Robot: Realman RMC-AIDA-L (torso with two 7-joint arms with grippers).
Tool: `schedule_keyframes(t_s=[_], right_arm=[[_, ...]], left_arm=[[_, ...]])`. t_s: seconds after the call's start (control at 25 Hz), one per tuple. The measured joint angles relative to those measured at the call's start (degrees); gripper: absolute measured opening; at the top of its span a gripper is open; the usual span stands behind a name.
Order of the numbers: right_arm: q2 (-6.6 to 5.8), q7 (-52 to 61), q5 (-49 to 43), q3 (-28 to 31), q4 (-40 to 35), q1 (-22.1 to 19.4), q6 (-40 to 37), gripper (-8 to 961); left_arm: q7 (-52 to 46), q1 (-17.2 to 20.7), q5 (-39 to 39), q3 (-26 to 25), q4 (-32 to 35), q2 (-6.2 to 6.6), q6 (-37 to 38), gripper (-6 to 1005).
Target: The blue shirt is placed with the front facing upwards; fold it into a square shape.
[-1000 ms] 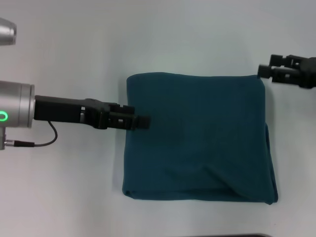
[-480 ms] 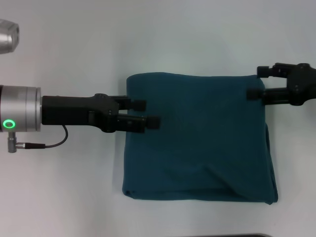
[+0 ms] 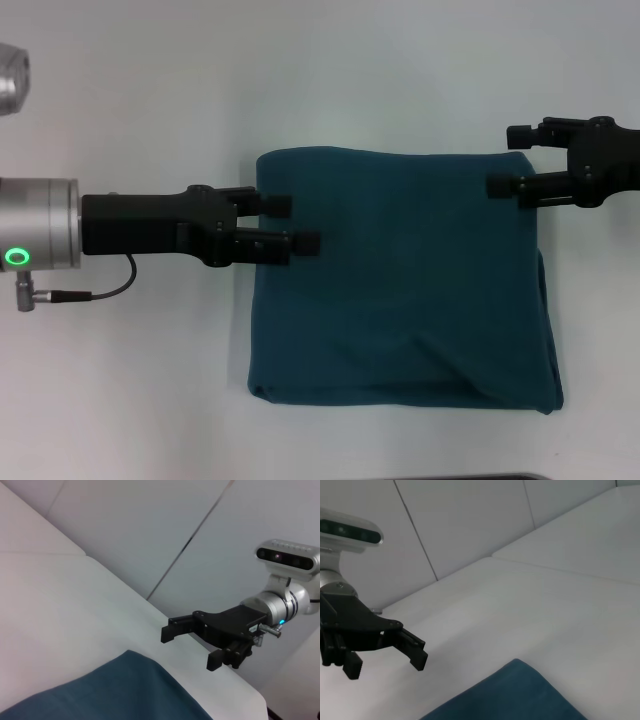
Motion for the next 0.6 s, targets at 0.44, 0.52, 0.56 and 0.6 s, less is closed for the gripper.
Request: schedule_keyframes(t_s=[0.44, 0.52, 0.56, 0.6], right_arm=[[0.69, 0.2, 0.1, 0.0, 0.0, -0.9, -0.3, 931], [0.66, 0.2, 0.0, -0.3, 0.0, -0.8, -0.4, 931], [0.59, 0.2, 0.0, -0.4, 0.1, -0.7, -0.5, 931], [0.53, 0.2, -0.1, -0.5, 0.3, -0.6, -0.6, 931]], left_arm=[[0.6, 0.9, -1.9, 0.0, 1.8, -0.12, -0.4, 884], [0.6, 0.9, -1.9, 0.0, 2.1, -0.11, -0.4, 884], [0.6, 0.9, -1.9, 0.0, 2.1, -0.11, -0.4, 884], [0.6, 0.9, -1.9, 0.1, 2.1, -0.1, -0.4, 884]])
